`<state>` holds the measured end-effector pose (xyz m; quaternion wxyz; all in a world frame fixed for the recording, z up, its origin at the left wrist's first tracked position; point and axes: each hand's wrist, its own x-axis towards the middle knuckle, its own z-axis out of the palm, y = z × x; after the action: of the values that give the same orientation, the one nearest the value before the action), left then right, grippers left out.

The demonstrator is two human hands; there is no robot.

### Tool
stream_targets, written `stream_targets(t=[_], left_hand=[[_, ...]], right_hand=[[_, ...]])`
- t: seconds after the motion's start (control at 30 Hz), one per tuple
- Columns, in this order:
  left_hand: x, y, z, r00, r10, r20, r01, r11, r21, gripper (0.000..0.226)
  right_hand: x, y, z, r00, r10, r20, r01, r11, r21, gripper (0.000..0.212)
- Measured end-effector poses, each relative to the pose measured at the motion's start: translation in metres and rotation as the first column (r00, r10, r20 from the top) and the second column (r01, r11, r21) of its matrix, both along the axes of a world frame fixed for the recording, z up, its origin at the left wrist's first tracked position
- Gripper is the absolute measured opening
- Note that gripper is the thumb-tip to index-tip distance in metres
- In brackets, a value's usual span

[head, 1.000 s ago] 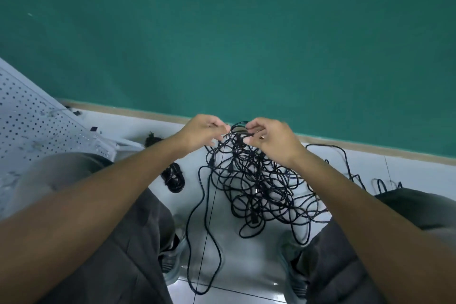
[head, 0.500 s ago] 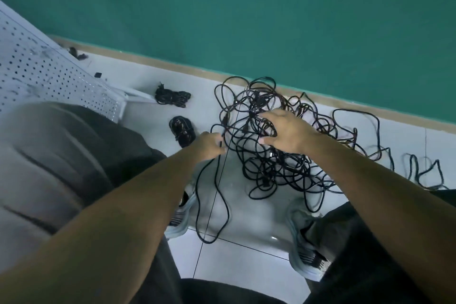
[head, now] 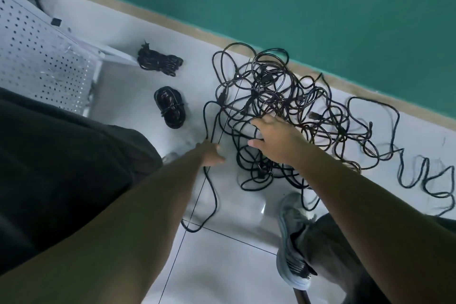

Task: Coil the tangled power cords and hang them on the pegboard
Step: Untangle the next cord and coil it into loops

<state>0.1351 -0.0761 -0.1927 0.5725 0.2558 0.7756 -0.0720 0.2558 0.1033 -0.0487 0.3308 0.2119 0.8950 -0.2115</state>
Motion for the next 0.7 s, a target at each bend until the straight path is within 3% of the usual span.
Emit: stream_targets(t=[0.23,0.53,0.67,0.7], left_hand=[[0.003,0.002,-0.028,1.0,-0.01,0.004,0.011,0.994,-0.111,0.081],[0.014,-0.012,-0.05,1.0,0.013,0.004,-0.013,0.99,-0.139,0.085],[0.021,-0.002,-0.04,0.974,0.224,-0.017,-0.224,0.973,-0.061,0.077],[0.021,0.001,-0.039,0.946,0.324,-0.009,-0.324,0.946,-0.001,0.062]], right_hand=[[0.0,0.006,-0.011,0.995,-0.09,0.032,0.091,0.996,-0.012,0.051],[0.002,0.007,-0.012,0.987,-0.152,0.05,0.155,0.987,-0.048,0.058],[0.001,0.013,-0.009,0.984,-0.176,0.038,0.178,0.983,-0.052,0.051],[0.001,0.016,-0.008,0.982,-0.186,0.03,0.187,0.981,-0.052,0.048]])
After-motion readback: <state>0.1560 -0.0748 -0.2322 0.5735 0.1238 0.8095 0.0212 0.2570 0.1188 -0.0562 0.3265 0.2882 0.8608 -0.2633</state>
